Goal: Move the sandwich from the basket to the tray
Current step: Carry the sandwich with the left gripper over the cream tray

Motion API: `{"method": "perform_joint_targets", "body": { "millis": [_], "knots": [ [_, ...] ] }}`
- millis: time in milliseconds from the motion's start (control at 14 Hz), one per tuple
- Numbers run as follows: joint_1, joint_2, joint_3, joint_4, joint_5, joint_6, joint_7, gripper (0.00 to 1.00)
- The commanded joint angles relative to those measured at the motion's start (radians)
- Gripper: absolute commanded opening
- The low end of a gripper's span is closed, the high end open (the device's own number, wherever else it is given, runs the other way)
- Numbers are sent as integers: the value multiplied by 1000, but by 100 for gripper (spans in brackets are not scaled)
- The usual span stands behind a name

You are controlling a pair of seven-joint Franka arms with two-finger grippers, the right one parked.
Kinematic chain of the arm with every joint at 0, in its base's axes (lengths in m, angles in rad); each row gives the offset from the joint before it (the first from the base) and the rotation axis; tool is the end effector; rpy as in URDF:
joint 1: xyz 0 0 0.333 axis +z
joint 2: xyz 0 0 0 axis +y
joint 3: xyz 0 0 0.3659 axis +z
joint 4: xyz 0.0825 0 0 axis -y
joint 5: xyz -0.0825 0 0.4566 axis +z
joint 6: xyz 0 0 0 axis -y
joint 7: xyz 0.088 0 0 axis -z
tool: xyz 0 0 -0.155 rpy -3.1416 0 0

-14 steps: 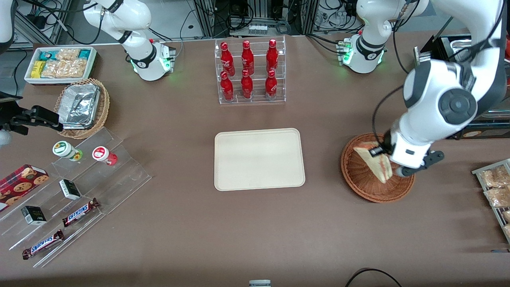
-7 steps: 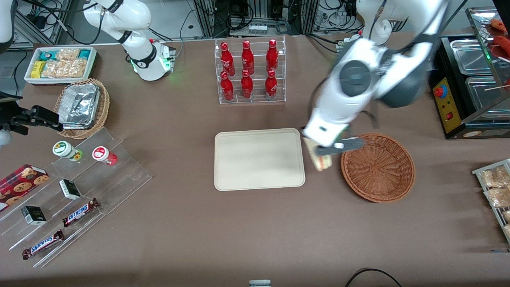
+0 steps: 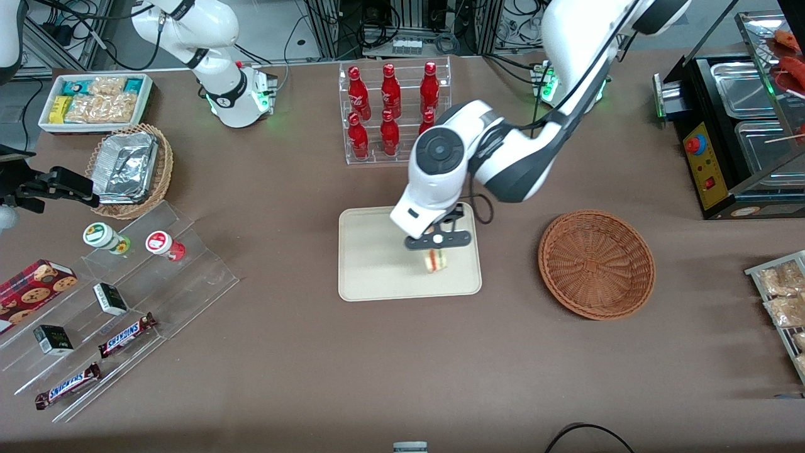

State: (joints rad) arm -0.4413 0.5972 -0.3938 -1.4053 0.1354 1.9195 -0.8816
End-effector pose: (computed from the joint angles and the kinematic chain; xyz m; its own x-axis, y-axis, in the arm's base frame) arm 0.5841 -0.5451 0.3378 0.9940 0.0537 -0.0955 0.0567 -0.9980 0.0290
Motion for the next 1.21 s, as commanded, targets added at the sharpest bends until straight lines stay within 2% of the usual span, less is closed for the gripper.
{"method": "perform_joint_targets", "body": {
  "millis": [0,71,286,643,714,786,857,1143],
  "knots": [
    [-49,64,10,42,44,45,-10,0],
    [-54,87,10,40,71,71,-11,0],
    [-82,145,13,42,88,147,-11,0],
    [-92,199,13,39,156,156,-25,0],
    [-92,210,13,42,161,156,-25,9],
    [-92,213,13,42,161,156,-22,57],
    [-92,217,13,40,165,156,-11,99],
    [-91,182,12,46,179,141,-25,100]
  ]
}}
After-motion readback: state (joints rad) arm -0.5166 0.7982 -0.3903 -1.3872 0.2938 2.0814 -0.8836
